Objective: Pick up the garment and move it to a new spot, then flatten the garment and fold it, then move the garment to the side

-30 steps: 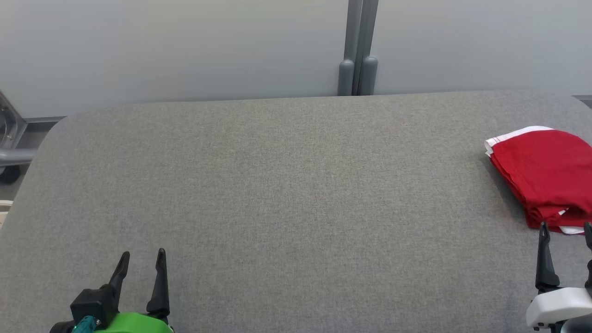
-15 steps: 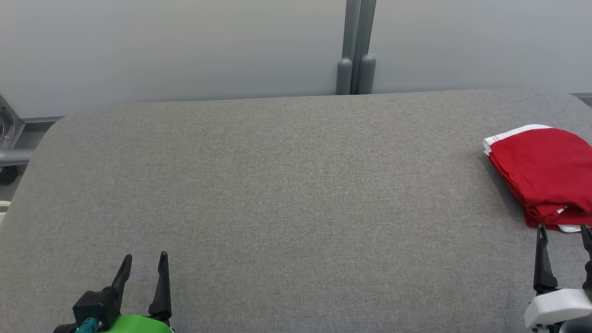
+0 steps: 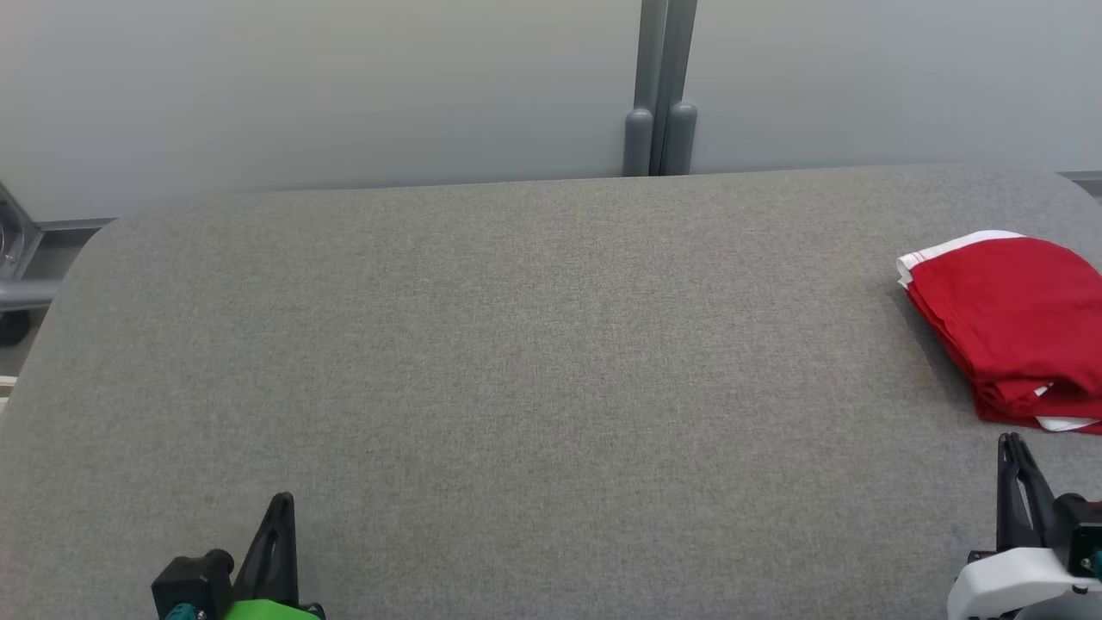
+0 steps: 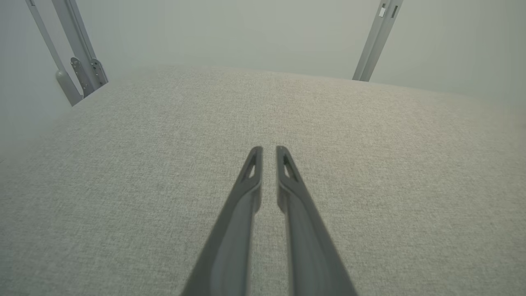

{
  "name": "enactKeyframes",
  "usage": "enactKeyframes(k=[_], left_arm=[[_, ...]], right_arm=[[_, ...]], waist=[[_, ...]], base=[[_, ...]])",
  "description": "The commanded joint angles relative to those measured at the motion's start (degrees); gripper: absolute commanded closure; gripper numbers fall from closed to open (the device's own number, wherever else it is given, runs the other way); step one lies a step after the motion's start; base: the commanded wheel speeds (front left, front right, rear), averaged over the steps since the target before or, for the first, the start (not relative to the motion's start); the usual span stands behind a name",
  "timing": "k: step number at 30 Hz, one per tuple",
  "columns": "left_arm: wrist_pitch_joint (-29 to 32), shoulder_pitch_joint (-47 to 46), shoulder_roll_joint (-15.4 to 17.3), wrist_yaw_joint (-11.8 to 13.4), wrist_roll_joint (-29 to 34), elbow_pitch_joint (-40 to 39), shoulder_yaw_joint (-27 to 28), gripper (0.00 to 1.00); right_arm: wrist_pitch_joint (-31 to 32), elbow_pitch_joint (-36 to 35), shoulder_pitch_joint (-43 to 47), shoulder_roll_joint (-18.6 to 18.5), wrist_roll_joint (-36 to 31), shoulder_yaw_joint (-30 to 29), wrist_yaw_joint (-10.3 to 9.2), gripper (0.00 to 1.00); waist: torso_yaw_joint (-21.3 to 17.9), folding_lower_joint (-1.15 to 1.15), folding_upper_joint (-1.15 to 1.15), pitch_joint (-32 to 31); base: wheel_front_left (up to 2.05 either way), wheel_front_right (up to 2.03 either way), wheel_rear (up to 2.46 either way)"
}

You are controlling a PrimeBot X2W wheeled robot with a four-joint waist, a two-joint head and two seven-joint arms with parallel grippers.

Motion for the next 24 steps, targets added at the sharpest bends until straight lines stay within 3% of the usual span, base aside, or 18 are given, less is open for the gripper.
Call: enactKeyframes(k=[1,24], left_arm=[[0.1,0.1,-0.1,0.0,-0.2,0.6,-0.1,1.00],[5.8,-2.2,-1.5,-0.9,-19.9,-0.7,3.2,1.00]], right_arm=[[0.2,0.7,-0.1,0.3,0.2,0.0,0.00,1.00],[5.7,2.5,-3.1,0.1,26.8,3.3,-0.02,1.00]], waist=[[0.0,0.00,0.00,0.0],[-0.4,0.00,0.00,0.1]], base=[[0.00,0.00,0.00],[0.00,0.00,0.00]])
